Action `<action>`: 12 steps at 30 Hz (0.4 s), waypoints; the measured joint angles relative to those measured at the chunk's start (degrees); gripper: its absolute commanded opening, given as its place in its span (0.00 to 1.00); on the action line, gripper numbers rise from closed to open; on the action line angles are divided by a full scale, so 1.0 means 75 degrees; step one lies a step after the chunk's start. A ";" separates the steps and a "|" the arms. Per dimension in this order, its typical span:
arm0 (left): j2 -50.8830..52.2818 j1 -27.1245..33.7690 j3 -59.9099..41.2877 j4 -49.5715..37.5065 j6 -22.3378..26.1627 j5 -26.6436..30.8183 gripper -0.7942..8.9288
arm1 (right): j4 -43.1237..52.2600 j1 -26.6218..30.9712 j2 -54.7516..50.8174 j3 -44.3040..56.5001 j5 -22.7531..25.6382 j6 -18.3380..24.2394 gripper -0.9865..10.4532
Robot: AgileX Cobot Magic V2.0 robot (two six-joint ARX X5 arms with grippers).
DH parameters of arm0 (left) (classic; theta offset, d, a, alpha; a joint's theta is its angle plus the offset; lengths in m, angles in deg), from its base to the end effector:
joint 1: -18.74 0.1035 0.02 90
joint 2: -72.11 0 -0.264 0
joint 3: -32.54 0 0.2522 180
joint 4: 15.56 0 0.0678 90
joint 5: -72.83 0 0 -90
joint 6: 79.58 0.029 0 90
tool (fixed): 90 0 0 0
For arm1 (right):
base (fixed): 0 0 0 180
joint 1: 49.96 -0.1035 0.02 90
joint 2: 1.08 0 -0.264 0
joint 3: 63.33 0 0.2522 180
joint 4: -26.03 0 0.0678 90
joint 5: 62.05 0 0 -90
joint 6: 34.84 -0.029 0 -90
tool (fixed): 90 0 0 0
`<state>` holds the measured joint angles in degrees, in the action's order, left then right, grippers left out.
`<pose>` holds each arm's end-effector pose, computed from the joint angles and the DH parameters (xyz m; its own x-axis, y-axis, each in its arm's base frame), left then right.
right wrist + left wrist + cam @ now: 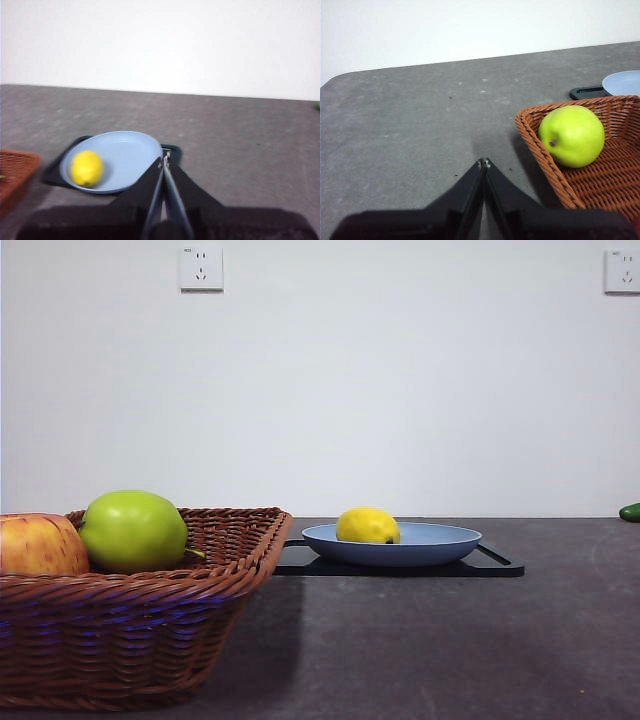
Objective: Take the lemon from the basket,put the lemon in the plate,hand out the plate
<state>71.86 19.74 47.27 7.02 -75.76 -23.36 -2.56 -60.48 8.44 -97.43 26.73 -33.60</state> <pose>0.0959 -0.0015 0.1541 0.9860 -0.0906 -0.1401 0.0986 0.9938 0.0508 0.0840 0.0162 0.2453 0.9767 0.2030 -0.0699 -0.2049 0.9786 -0.0201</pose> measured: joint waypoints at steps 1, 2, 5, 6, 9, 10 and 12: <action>0.0000 0.0000 0.0000 0.0003 0.0000 0.0000 0.09 | 0.0239 0.0274 -0.0248 0.0329 -0.0087 0.0006 0.09; 0.0000 0.0000 0.0000 0.0003 -0.0003 0.0003 0.09 | 0.0440 0.0495 -0.0493 0.0653 -0.0175 0.0006 0.09; 0.0000 0.0000 0.0000 0.0003 0.0000 0.0000 0.09 | 0.1005 0.0810 -0.0973 0.1454 -0.0245 -0.0061 0.09; 0.0000 0.0000 0.0000 0.0000 -0.0003 0.0000 0.09 | 0.1064 0.0833 -0.1049 0.1638 -0.0242 -0.0076 0.09; 0.0000 0.0000 0.0000 0.0000 -0.0003 0.0000 0.09 | 0.1122 0.0901 -0.1163 0.2177 -0.0242 -0.0087 0.09; 0.0000 0.0000 0.0000 0.0000 0.0000 0.0000 0.09 | 0.1125 0.0901 -0.1163 0.2323 -0.0242 -0.0111 0.09; 0.0000 0.0000 0.0000 0.0000 0.0000 0.0000 0.09 | 0.1119 0.0901 -0.1163 0.2509 -0.0242 -0.0137 0.09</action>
<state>71.86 19.74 47.27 7.02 -75.76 -23.36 5.83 -53.73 -0.28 -78.61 24.92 -34.63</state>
